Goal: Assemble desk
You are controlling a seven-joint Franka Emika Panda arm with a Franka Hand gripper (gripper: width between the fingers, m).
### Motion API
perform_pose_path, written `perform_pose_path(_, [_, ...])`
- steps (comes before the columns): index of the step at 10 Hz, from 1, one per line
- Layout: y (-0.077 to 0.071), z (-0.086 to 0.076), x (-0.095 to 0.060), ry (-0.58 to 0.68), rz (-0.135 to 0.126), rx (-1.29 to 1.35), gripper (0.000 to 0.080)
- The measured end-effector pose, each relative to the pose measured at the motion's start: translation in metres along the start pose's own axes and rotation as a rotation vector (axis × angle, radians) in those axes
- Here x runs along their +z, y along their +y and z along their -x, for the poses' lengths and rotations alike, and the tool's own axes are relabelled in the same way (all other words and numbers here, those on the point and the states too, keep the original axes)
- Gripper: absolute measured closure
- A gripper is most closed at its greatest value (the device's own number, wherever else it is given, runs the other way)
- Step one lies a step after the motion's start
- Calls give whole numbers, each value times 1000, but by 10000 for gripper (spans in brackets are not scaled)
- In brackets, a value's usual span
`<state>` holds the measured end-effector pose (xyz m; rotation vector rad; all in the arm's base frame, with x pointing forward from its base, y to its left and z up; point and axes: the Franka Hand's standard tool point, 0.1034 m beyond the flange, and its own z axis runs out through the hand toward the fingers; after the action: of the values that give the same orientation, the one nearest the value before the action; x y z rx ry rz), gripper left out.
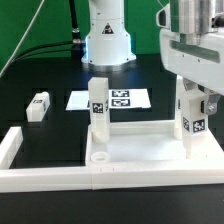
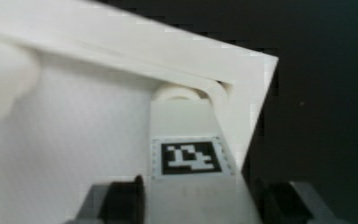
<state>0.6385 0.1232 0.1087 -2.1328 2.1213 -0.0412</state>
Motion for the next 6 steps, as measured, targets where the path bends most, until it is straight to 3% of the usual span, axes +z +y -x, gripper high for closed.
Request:
perform_pose_path(2, [-2, 6, 1, -15, -17, 205, 506])
perform_pose_path(5, [-3, 4, 1, -11, -19, 113, 503])
perform_pose_path(6, [-4, 1, -1, 2, -22, -53, 294])
